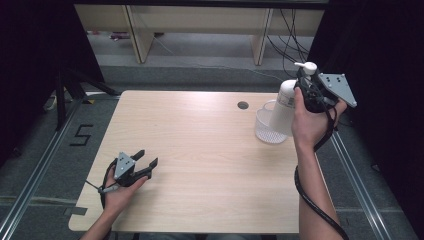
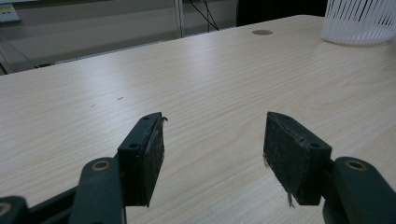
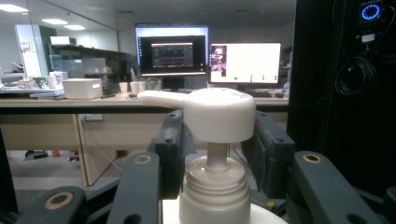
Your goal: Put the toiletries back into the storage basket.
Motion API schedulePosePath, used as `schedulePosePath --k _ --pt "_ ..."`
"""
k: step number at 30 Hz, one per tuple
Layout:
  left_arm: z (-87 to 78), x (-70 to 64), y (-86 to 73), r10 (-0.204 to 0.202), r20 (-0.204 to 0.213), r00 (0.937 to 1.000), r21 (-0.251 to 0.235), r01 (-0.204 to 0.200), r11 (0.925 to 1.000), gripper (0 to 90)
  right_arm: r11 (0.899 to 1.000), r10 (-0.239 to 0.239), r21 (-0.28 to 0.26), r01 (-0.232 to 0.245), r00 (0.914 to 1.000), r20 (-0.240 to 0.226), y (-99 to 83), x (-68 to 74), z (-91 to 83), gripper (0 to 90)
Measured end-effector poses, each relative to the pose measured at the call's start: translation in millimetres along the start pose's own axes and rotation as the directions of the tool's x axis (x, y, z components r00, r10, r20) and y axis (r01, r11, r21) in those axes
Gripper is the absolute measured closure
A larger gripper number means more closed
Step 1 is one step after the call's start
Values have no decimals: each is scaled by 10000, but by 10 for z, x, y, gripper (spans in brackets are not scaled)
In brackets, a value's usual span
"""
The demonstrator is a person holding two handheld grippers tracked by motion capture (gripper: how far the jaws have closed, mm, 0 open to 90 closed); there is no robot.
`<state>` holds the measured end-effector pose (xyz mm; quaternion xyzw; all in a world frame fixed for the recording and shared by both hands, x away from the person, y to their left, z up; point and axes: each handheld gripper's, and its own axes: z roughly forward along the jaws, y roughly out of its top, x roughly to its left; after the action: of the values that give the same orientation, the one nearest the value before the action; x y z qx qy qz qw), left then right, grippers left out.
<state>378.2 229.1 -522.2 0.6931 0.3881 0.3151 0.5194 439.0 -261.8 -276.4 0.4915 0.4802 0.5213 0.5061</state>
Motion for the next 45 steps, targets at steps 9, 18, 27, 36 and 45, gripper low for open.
schedulePosePath --k 9,18,27,36,45 --pt "0 1 -1 -34 4 10000 -9 34 10000 378 10000 -72 17 72 10000 69 12 -9 80 605" --pt "-1 2 -1 -37 1 10000 -12 37 10000 377 9998 -140 129 138 9998 125 15 -18 172 605" --pt "2 5 -2 -58 -1 10000 -45 58 10000 377 9993 -76 378 70 9998 162 -13 -20 268 605" --pt "3 3 -2 -62 -2 10000 -61 62 10000 377 9977 -110 672 98 9998 178 -30 -37 363 605" --pt "4 5 -4 -75 19 10000 -97 75 9999 377 9969 -106 780 84 9996 273 -56 -59 443 605"
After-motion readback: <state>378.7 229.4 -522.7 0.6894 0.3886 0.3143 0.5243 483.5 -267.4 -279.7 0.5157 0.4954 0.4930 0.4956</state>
